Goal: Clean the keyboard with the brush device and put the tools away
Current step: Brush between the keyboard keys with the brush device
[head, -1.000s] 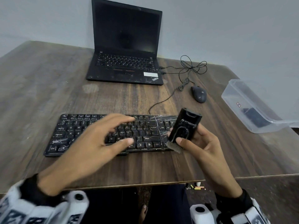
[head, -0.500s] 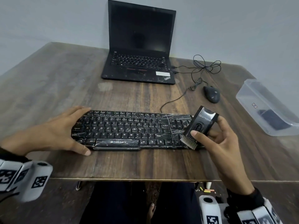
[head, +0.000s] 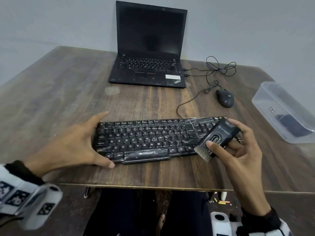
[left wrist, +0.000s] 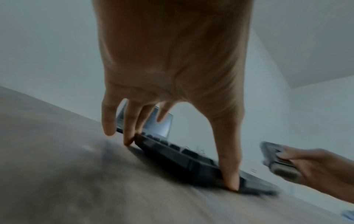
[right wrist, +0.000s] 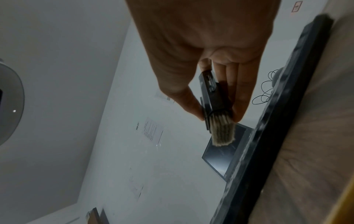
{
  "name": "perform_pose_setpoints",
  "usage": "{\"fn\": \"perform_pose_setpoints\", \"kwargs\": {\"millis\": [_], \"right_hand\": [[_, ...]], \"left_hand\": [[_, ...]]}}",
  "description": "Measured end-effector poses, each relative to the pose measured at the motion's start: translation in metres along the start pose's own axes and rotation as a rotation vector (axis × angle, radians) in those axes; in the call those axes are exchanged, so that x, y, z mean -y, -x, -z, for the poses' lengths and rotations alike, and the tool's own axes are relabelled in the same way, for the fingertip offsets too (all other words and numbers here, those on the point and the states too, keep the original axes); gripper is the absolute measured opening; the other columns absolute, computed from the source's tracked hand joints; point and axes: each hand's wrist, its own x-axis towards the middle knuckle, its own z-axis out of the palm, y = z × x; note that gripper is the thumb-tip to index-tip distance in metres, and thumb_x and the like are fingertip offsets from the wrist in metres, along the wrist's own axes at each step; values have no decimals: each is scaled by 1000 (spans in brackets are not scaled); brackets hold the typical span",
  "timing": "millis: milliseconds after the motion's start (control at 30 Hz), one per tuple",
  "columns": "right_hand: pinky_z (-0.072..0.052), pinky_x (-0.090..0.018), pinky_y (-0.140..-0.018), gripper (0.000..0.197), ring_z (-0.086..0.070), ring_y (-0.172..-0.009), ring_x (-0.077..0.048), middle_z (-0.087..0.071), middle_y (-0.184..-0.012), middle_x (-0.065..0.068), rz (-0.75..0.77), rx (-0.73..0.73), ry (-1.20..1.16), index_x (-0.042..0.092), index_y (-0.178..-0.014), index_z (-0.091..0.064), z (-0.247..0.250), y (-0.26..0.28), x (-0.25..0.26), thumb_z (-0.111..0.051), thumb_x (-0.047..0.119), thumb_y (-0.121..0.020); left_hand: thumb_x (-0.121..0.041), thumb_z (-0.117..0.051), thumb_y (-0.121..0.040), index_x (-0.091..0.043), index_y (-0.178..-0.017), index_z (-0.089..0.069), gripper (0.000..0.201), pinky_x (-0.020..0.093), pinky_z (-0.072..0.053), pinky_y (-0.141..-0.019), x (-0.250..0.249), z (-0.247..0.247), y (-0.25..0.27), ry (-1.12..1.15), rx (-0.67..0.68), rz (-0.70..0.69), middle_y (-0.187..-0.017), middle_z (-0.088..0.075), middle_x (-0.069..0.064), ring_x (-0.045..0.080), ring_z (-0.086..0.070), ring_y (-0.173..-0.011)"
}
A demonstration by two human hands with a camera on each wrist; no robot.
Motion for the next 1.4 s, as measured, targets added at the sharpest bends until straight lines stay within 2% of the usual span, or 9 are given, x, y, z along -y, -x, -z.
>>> {"fn": "perform_pose_setpoints", "kwargs": {"millis": [133,300,433,600,733,867,967,1133,1400], "right_hand": [[-65,-39,-87,67,-80,-96,-20,-81,-106,-3,25,6,37,29,-135,-56,-12,-7,4,-84,-3,-83],[-64,-33,-88,76,-80,-99,-17,-82,-106,-3,31,91,89,33,-143,-52,-32,-11,11,-85,0,-83],[-64,-29,-85,64,-80,-93,-13,-82,-102,4,69,173,173,30,-132,-63,-50,-15,18,-86,-1,-81],[-65,-31,-80,57,-80,-88,-14,-82,-96,-1,63,263,202,22,-125,-60,-81,-23,25,-87,0,-80],[-63,-24,-76,56,-80,-87,-13,-81,-98,-3,77,293,187,21,-119,-57,-104,-29,29,-88,-1,-78],[-65,-30,-81,56,-79,-91,-16,-79,-103,-5,82,300,179,25,-114,-57,-124,-24,24,-89,-2,-76],[-66,-34,-81,54,-79,-92,-17,-79,-103,-5,95,286,161,21,-116,-59,-134,-19,21,-90,0,-77],[-65,-29,-81,47,-79,-93,-15,-79,-104,-3,114,259,136,13,-118,-64,-140,-24,27,-89,4,-80],[-65,-35,-74,39,-72,-84,-12,-70,-93,15,221,355,303,18,-109,-59,-156,-24,22,-87,9,-83]], "left_hand": [[-83,-83,-37,-44,-158,-2,150,36,-38,-112,-37,-35,10,-3,-93,-30,-156,-43,-5,19,-48,-136],[-68,-90,-48,-36,-160,6,151,26,-13,-120,-27,-49,14,139,-46,-44,-164,-16,-16,-4,-15,-136],[-71,-89,-44,-41,-160,-1,148,23,-14,-120,2,-46,15,228,-13,-62,-163,-12,-27,-2,-11,-149],[-81,-84,-37,-46,-158,1,152,40,-22,-125,11,-44,9,313,29,-91,-162,-14,-33,1,-14,-151],[-78,-85,-34,-48,-158,-2,152,43,-20,-126,11,-53,7,394,4,-86,-159,-18,-37,5,-9,-152],[-73,-90,-29,-60,-152,-15,145,47,-27,-123,12,-62,11,515,-110,-117,-153,-33,-36,5,-21,-150],[-44,-101,-36,-61,-151,-21,141,44,-34,-120,9,-63,15,662,-144,-181,-153,-38,-32,2,-37,-144],[1,-101,-45,-47,-157,-21,144,37,-57,-95,6,-68,19,859,-123,-225,-149,-39,-36,15,-66,-117],[-8,-102,-40,-42,-159,-19,149,40,-58,-95,11,-69,13,958,-40,-162,-133,-54,-37,17,-70,-109]]}}
